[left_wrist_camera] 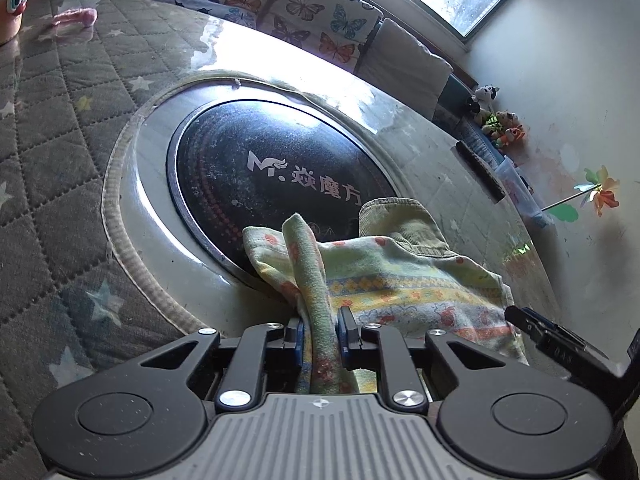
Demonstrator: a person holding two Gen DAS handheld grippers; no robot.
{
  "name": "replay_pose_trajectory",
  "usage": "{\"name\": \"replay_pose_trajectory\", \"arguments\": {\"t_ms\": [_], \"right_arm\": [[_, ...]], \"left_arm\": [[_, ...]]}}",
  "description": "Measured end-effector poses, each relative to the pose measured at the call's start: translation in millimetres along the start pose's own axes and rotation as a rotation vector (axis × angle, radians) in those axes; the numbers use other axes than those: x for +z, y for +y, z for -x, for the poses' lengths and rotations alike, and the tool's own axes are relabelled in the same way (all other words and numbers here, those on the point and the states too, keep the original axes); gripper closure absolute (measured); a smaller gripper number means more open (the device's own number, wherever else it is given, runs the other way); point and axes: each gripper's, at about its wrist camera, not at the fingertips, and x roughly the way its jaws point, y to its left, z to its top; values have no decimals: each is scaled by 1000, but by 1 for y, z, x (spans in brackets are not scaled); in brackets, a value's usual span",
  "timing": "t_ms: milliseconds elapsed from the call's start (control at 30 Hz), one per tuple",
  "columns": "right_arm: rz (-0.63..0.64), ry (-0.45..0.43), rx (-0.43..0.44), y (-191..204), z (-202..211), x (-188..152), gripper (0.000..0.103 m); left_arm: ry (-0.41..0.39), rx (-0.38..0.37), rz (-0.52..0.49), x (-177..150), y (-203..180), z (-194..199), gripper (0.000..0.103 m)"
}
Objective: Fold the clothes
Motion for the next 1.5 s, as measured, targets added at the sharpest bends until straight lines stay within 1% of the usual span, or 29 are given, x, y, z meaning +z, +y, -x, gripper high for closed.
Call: {"name": "replay_pose_trajectory", "arguments": {"t_ms": [33, 100, 167, 233, 300, 333, 367, 400, 467, 533, 633, 700, 833, 967, 1300, 1500], "right_arm": [[-24, 6, 7, -3, -5, 0, 52], [-63, 13, 19, -8, -13, -1, 49], [-59, 6, 29, -3, -14, -2, 49], [-52, 4, 41, 5, -13, -3, 57], [-47, 2, 48, 11, -10, -7, 77], [-52, 0, 52, 12, -8, -7, 80], [-57, -3, 55, 12, -5, -7, 88], [-64, -7, 61, 10, -2, -6, 93], [-83, -22, 77, 5, 8, -3, 94], [-85, -55, 84, 1, 22, 1, 95], [-89, -102, 77, -6, 42, 8, 95], [-88, -140, 52, -15, 57, 16, 95], [-86, -184, -8, -33, 73, 26, 96], [-92, -227, -92, -59, 87, 40, 96], [-108, -276, -213, -106, 90, 65, 96], [-120, -279, -241, -122, 80, 72, 96]], "left_arm": [[-1, 5, -7, 0, -1, 0, 85], [-1, 13, -17, 1, -3, -1, 85], [-3, 19, -23, 1, -5, -1, 85], [-6, 24, -33, 3, -7, -1, 85], [-11, 29, -43, 4, -11, 0, 85], [-17, 32, -53, 5, -14, 1, 86], [-24, 34, -66, 6, -18, 2, 88], [-30, 34, -79, 8, -22, 4, 89], [-42, 29, -107, 13, -32, 5, 91], [-56, 23, -137, 20, -44, 7, 92], [-71, 4, -185, 30, -68, 4, 93], [-76, -12, -220, 35, -86, 0, 93], [-73, -43, -290, 41, -126, -14, 94], [-67, -74, -338, 46, -163, -32, 94], [-79, -70, -452, 62, -232, -70, 94], [-77, -49, -495, 66, -257, -91, 94]]}}
